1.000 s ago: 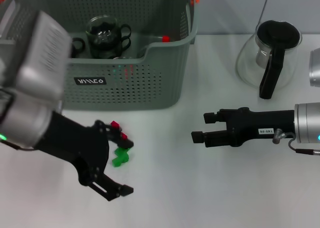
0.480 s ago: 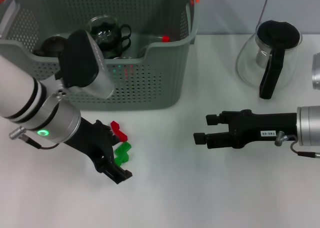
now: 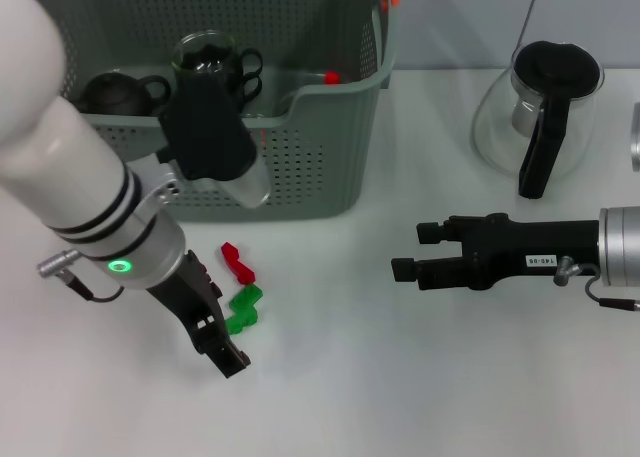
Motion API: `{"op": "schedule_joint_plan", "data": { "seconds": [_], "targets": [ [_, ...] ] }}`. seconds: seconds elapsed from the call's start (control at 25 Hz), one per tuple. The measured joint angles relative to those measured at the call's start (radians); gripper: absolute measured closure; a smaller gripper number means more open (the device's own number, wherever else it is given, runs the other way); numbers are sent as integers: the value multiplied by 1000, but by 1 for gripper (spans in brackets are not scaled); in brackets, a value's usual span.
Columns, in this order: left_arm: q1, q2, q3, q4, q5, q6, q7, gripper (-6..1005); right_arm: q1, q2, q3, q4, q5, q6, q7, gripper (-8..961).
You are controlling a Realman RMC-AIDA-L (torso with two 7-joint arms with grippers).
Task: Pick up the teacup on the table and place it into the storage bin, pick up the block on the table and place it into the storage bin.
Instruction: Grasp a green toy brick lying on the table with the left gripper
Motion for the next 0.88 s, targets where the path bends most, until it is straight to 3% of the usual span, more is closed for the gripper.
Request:
{"op": "schedule_joint_plan", "data": {
  "seconds": [0.32,0.88],
  "targets": [
    [-64,0,94,-43,48,5,-147,47,6,-1,0,-1,-1,0,-5,68],
    [-141,0,105,-164,60,-13,-161,50,3,0,2,-6,2,0,-4,68]
  ]
}}
